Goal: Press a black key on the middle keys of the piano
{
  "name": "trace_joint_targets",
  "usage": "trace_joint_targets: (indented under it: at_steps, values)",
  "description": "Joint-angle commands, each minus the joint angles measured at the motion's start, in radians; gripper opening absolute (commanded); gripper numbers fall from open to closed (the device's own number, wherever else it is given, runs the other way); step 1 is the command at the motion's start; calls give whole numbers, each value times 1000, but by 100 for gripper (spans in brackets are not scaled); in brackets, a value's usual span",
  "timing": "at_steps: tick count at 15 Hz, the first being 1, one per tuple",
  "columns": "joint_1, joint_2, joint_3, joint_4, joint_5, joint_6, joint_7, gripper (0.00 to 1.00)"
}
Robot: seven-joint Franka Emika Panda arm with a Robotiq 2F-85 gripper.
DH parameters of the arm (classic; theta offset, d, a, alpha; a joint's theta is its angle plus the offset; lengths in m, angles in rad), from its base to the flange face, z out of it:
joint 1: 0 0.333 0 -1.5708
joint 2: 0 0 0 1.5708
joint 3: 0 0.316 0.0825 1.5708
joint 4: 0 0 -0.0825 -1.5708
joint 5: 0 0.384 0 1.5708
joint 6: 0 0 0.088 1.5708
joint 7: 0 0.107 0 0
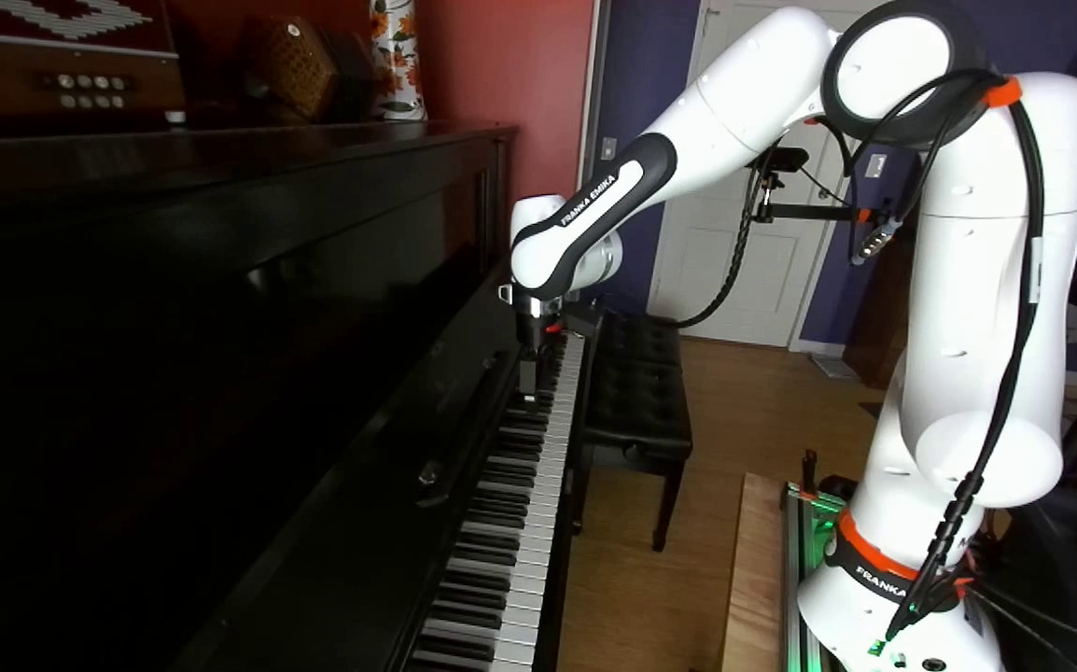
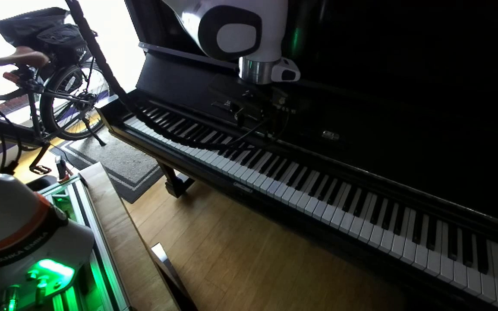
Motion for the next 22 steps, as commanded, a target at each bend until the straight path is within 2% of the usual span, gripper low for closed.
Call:
trace_joint_targets:
  at_steps: [1,8,10,11,21,22]
  values:
    - [-15,28,24,-57,-12,117,5,100]
    - [-44,145,62,-78,18,294,-1,100]
    - [-33,175,52,-72,-27,335,51,100]
    - [-49,145,67,-76,-16,294,22,100]
    - [-53,193,75,-55,-26,335,37,100]
    - [-56,195,79,-54,-20,334,34,87]
